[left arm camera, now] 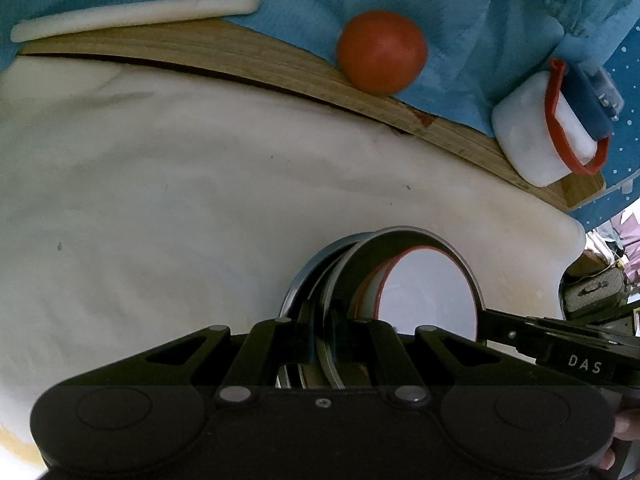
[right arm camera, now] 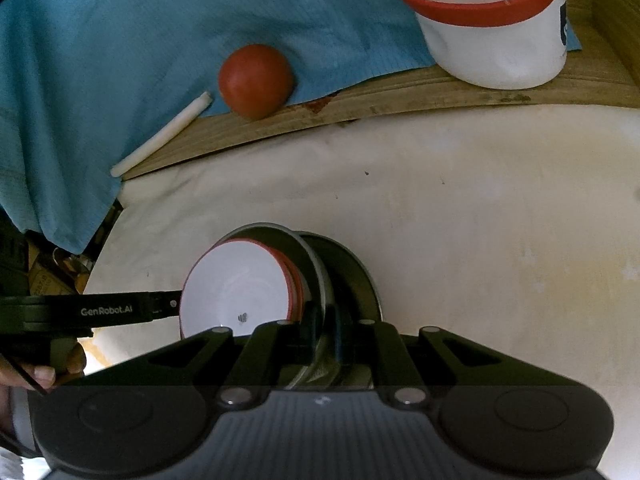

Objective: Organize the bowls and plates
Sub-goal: 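Lower the steel bowl onto the dark plate stack with both grippers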

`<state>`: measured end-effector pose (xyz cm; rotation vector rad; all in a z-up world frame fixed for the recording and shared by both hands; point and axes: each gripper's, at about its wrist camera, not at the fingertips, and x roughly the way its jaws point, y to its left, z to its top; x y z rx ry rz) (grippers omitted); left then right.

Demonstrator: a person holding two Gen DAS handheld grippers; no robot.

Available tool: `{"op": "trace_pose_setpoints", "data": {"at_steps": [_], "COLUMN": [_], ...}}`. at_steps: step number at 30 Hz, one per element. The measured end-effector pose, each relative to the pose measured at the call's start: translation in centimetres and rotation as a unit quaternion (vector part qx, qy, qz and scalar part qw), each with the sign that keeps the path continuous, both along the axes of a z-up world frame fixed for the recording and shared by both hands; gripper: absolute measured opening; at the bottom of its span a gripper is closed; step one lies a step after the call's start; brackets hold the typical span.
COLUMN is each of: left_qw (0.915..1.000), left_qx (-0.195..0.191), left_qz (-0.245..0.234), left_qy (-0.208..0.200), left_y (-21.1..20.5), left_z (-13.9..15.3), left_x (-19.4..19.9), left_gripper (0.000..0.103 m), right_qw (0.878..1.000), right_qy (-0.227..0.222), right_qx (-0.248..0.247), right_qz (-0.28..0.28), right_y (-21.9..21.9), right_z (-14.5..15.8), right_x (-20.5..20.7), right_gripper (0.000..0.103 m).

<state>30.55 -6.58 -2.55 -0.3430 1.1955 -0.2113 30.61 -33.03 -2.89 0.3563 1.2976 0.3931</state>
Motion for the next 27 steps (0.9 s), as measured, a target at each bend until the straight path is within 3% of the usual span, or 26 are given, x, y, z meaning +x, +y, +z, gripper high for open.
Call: {"op": "trace_pose_setpoints", "data": {"at_steps": [23,27], "left_qw": [0.9999,0.9999], "left_qx": [0.0,0.002], "left_qz": [-0.001,0.001], "left_qy": [-0.012,-0.015], "left_y": [0.12,0.13], "left_z": [0.13,0.18], "left_x": [-0.41,-0.55], "left_gripper": [0.013,0.016], "right_qw": [1.0,1.0], "right_qy": [-0.012,-0.016], "right_qx": [-0.008,-0.017], "right_qz": [0.005,0.001], "right_y": [0.36,0.34], "right_z": [0.43,0.53], "right_x": [-0.22,-0.37], "right_gripper": [0.013,0.021]}}
